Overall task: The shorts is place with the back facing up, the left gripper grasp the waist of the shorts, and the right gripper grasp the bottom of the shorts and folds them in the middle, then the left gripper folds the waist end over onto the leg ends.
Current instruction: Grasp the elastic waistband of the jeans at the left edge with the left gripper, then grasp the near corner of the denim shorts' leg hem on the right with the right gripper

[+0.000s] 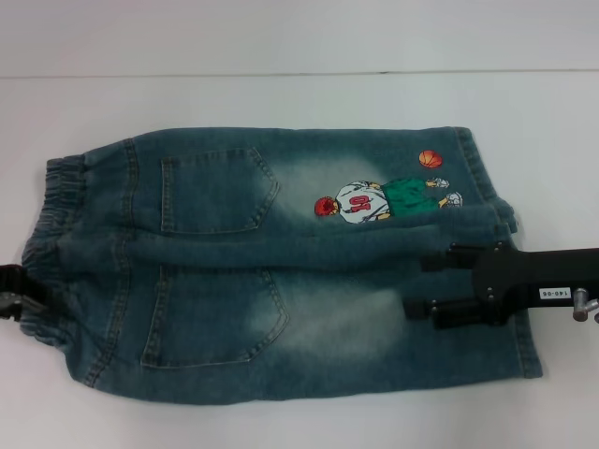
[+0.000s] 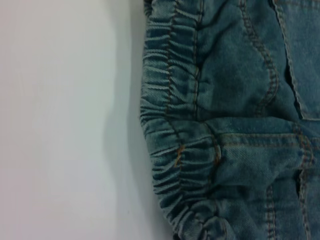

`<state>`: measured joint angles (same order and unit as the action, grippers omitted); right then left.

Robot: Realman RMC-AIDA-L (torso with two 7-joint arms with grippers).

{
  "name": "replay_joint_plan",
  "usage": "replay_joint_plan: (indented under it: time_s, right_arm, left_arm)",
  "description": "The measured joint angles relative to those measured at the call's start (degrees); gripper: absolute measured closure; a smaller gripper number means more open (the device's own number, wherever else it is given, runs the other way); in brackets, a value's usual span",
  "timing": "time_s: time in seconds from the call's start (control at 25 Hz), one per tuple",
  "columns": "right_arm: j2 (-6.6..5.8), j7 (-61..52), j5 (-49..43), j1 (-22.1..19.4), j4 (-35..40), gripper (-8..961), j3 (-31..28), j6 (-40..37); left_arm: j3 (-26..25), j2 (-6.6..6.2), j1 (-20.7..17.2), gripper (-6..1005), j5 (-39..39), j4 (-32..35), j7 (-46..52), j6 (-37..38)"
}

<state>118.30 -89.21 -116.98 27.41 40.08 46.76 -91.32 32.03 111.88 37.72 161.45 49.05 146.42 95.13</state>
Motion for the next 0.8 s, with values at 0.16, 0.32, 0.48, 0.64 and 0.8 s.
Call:
replay_joint_plan:
  time_s: [0.16, 0.32, 0.48, 0.64, 0.8]
  right_arm:
    - [-0.14, 0.00, 0.00, 0.01, 0.00, 7, 0.00, 0.00]
    - [-0.34, -0.18, 0.07, 0.02, 0.00, 6, -0.01, 0.01]
    - [-1.00, -4.44, 0.29, 0.67, 0.12, 6, -0.47, -0.19]
    - [-3.25, -16.02, -0.44, 3.17, 1.74, 6, -0.72, -2.27]
    - [-5.11, -24.56, -7.75, 5.82, 6.83, 6, -0.88, -6.39]
  left_arm:
    - [0.08, 0.00, -0.02, 509, 0.00, 0.03, -0.07, 0.24]
    - [0.12, 0.00, -0.01, 585, 0.00, 0.04, -0.12, 0.27]
    - [0.14, 0.00, 0.46, 812, 0.00, -0.01, -0.15, 0.32]
    - [-0.13, 0.00, 1.48, 966, 0.00, 0.00, -0.16, 0.44]
    - [-0.20, -0.21, 2.53, 966, 0.00, 0.04, 0.24, 0.03]
